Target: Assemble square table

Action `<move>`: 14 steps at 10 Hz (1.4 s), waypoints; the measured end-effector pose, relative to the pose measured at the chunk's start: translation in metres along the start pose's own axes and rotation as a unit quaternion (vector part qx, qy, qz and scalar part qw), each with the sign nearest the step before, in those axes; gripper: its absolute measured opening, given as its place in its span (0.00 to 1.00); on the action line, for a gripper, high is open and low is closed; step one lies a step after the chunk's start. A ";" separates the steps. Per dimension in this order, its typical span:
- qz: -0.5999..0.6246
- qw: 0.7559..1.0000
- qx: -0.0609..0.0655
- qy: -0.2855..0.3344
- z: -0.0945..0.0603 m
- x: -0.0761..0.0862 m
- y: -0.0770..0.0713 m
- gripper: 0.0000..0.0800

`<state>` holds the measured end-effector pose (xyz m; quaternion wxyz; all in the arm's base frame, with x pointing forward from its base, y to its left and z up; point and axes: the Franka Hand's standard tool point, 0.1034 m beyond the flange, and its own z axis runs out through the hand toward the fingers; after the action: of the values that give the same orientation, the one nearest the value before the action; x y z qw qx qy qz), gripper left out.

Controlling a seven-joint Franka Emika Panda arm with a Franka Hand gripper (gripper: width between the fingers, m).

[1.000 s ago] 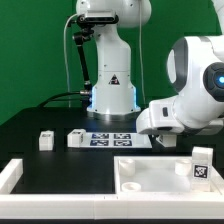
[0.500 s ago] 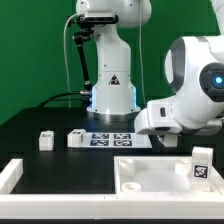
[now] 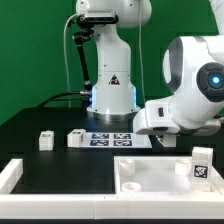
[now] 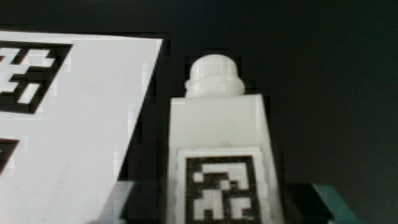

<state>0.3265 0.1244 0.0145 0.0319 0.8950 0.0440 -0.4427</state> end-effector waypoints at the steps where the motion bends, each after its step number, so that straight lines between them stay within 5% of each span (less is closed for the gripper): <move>1: -0.007 1.000 0.014 0.014 -0.032 -0.001 0.012 0.36; 2: -0.014 0.999 0.029 0.038 -0.073 -0.007 0.031 0.36; 3: -0.020 0.998 0.030 0.052 -0.094 -0.014 0.043 0.36; 9: -0.016 0.968 0.028 0.249 -0.105 0.005 0.052 0.36; 12: -0.040 0.936 0.021 0.350 -0.183 0.020 0.081 0.36; 13: -0.041 0.923 0.016 0.382 -0.197 0.024 0.089 0.36; 14: -0.037 0.903 0.009 0.427 -0.195 0.028 0.088 0.36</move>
Offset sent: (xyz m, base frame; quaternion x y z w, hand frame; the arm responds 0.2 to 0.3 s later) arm 0.0278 -0.0376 0.0652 -0.0312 -0.0301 -0.0303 0.9986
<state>0.5064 0.0571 0.1118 -0.0143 0.9963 0.0830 -0.0190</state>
